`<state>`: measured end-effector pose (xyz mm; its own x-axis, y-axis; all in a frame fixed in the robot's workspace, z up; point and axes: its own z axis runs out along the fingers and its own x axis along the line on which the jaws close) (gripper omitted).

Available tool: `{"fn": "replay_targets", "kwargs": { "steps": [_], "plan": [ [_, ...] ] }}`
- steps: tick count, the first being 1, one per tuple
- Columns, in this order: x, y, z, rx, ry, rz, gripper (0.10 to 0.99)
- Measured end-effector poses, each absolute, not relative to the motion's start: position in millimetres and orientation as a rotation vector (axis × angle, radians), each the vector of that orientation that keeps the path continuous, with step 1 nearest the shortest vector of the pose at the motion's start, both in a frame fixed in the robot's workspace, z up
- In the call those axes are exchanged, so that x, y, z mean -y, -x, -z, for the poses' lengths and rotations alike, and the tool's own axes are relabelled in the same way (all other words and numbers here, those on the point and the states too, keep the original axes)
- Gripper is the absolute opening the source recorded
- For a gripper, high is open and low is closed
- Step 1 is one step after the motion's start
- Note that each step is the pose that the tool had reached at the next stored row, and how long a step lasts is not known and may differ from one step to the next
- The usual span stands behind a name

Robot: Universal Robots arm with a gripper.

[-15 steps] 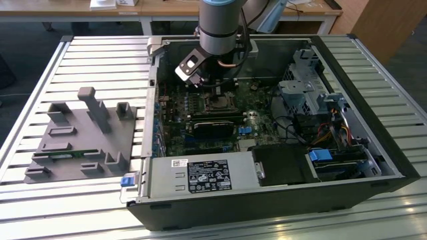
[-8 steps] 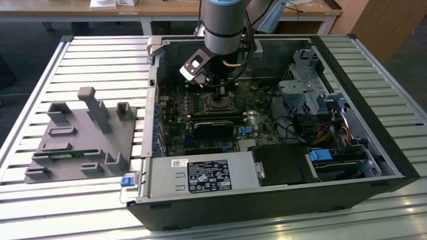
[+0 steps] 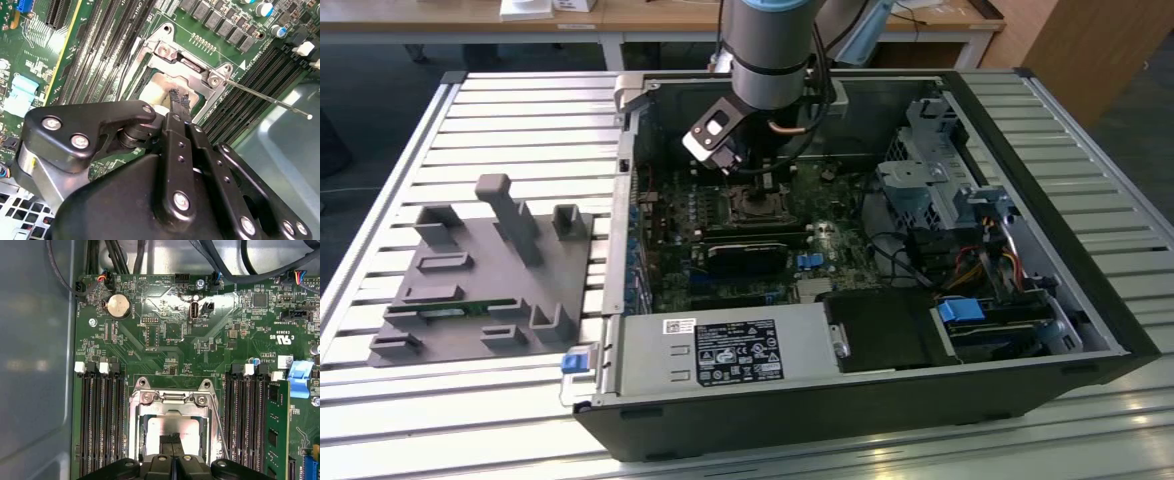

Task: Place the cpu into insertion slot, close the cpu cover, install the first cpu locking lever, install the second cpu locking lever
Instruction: 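Install the first cpu locking lever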

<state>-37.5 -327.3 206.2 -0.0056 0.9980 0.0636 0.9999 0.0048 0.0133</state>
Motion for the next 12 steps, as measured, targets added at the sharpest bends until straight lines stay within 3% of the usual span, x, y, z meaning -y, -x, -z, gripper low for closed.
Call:
{"fn": "replay_targets", "kwargs": {
  "steps": [12],
  "plan": [
    [327.3,37.4,-209.7,2.201,2.190,0.084,0.106]
  ]
}}
